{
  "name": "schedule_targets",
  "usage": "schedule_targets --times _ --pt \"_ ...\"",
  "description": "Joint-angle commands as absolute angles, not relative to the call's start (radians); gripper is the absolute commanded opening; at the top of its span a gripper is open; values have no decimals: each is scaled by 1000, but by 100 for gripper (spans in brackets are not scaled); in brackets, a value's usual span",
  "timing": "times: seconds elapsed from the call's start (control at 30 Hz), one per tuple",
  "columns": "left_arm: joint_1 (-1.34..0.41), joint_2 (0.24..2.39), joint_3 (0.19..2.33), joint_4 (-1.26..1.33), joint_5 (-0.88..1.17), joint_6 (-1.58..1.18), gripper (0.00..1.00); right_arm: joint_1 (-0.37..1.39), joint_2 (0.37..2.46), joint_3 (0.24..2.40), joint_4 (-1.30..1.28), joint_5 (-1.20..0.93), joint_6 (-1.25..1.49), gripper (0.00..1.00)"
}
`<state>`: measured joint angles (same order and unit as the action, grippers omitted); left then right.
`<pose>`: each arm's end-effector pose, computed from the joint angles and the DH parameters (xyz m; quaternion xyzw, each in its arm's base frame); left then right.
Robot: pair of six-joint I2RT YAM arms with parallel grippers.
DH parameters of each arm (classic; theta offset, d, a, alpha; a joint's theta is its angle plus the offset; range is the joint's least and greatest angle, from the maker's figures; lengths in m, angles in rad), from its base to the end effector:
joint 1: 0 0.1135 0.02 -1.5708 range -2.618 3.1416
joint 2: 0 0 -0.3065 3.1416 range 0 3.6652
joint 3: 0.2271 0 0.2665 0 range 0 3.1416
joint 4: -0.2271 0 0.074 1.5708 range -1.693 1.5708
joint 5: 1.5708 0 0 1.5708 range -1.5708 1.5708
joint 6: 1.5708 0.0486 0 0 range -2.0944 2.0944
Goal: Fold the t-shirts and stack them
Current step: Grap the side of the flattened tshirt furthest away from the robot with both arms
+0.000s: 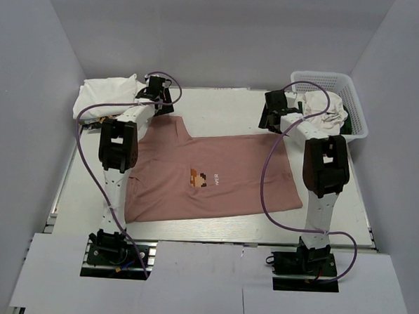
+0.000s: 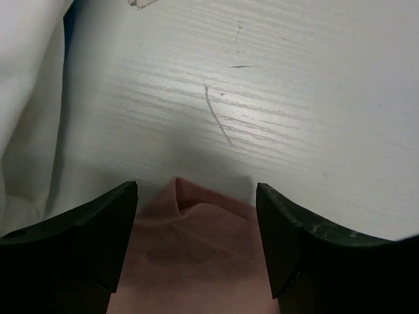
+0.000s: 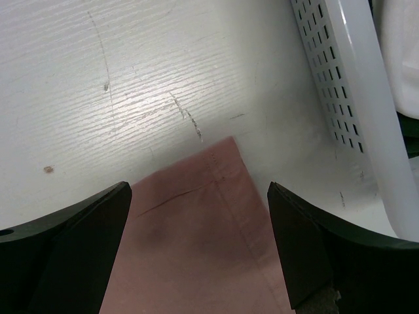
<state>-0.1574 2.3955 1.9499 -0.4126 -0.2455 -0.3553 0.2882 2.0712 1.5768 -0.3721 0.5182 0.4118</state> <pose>0.5791 -0.0799 0.1721 -0.1344 0.9214 0.0232 0.3640 0.4856 0.1188 0.2235 0.1442 0.9001 -0.1116 0.3957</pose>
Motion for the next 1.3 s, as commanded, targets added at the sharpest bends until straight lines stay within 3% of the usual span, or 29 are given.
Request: schedule_targets --times 0.0,0.17,0.37,0.5,0.53,0.63,0.67,0.73,1.27 --pt "-160 2344 2012 -449 -252 -315 83 288 2082 1621 -385 541 411 90" --pt "-169 2335 1961 -440 -261 -267 83 287 2083 1617 -388 537 416 90" --pt "-178 2393 2009 -509 -302 -227 75 287 2092 1615 -388 538 420 90" --pt "-178 2411 2000 -532 -302 -238 58 288 2100 1626 -391 546 422 90" --pt "-178 2411 2000 -532 -302 -238 47 287 2102 1629 -387 543 422 90" --pt "-178 2411 2000 -532 -302 -249 31 270 2109 1634 -393 541 422 90" --pt "-178 2411 2000 -532 -293 -249 18 290 2109 1635 -394 540 423 90" --pt "-178 2399 2000 -532 -293 -249 1 285 2115 1638 -397 541 425 90" --pt "-178 2154 1772 -379 -281 -259 0 281 2287 1815 -463 499 449 90"
